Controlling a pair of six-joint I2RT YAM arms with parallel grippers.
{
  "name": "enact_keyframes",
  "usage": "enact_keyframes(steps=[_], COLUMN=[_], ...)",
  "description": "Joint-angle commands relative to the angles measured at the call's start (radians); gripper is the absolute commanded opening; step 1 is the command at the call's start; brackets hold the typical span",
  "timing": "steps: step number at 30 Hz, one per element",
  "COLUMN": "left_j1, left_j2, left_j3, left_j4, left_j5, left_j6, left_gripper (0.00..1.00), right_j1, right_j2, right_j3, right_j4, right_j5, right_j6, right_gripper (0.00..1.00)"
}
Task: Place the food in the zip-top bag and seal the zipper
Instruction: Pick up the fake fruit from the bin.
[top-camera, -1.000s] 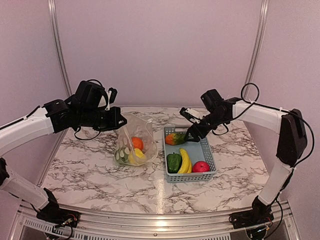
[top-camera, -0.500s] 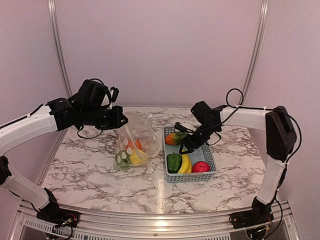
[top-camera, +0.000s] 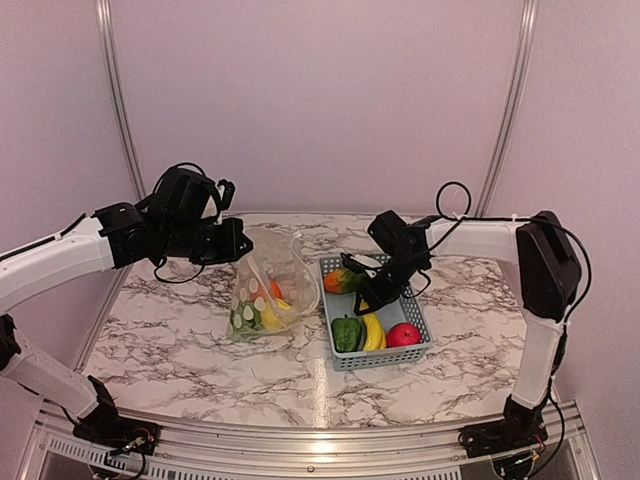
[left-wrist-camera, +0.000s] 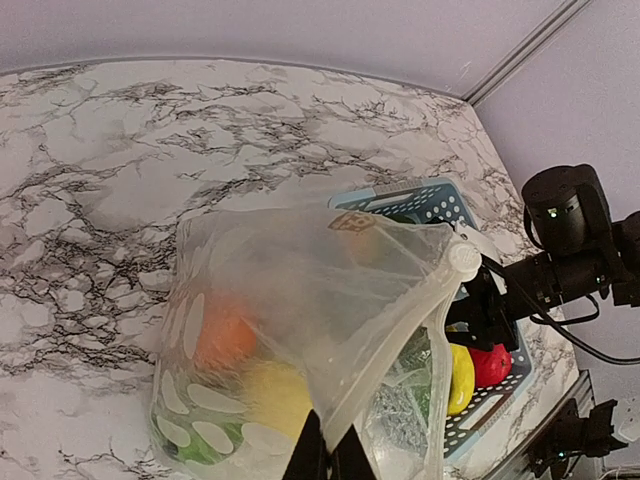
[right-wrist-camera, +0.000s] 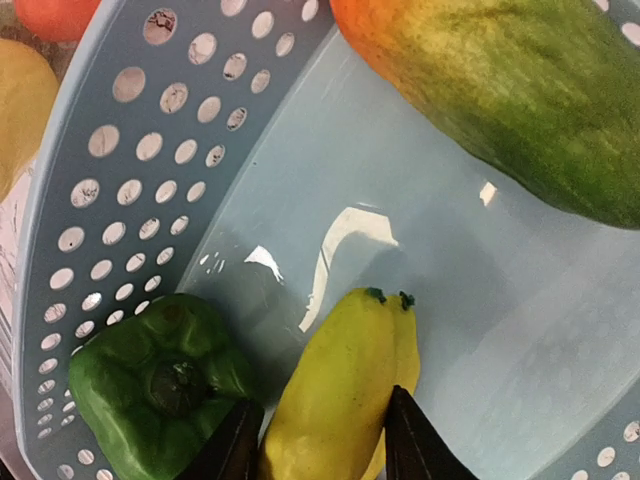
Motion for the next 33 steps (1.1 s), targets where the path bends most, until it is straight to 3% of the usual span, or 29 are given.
enact_keyframes(steps=[1, 7, 13, 17, 21, 28, 33], left_j1=[-0.005, -0.005, -0.005, -0.005, -0.004, -0.004, -0.005], left_j2=[-0.026, -0.019, 0.005, 0.026, 0.039, 0.049, 0.054], left_j3=[-0.014, -0.011, -0.004, 0.013, 0.029, 0.04, 0.053], left_j4=[0.024, 0.038, 0.063, 0.071, 0.075, 0.096, 0.106], left_j5=[-0.013, -0.004, 0.005, 0.015, 0.015, 0.009, 0.02], left_j6=[0.014, 0.007, -0.009, -0.017, -0.024, -0.045, -0.072], left_gripper=[0.0, 0.0, 0.0, 0.0, 0.0, 0.0, 0.0], right_j1=[-0.004, -0.036, -0.058, -0.075, -0.089, -0.08, -0.009], right_j2=[0.03, 0.002, -0.043, -0.076, -0.126, -0.25, -0.217], right_j3=[0.097, 0.207, 0.275, 0.367, 0.451, 0.416, 0.467], right_j4=[-0.048, -0.065, -0.076, -0.085, -0.057, 0.174, 0.228], right_j5=[0.036, 0.041, 0.027, 0.037, -0.053, -0.259, -0.232], right_j6=[0.013, -0.01, -0.043, -0.078, -0.098, -0.052, -0.085], right_gripper=[0.36, 0.16, 0.09, 0.09, 0.09, 0.06, 0.05])
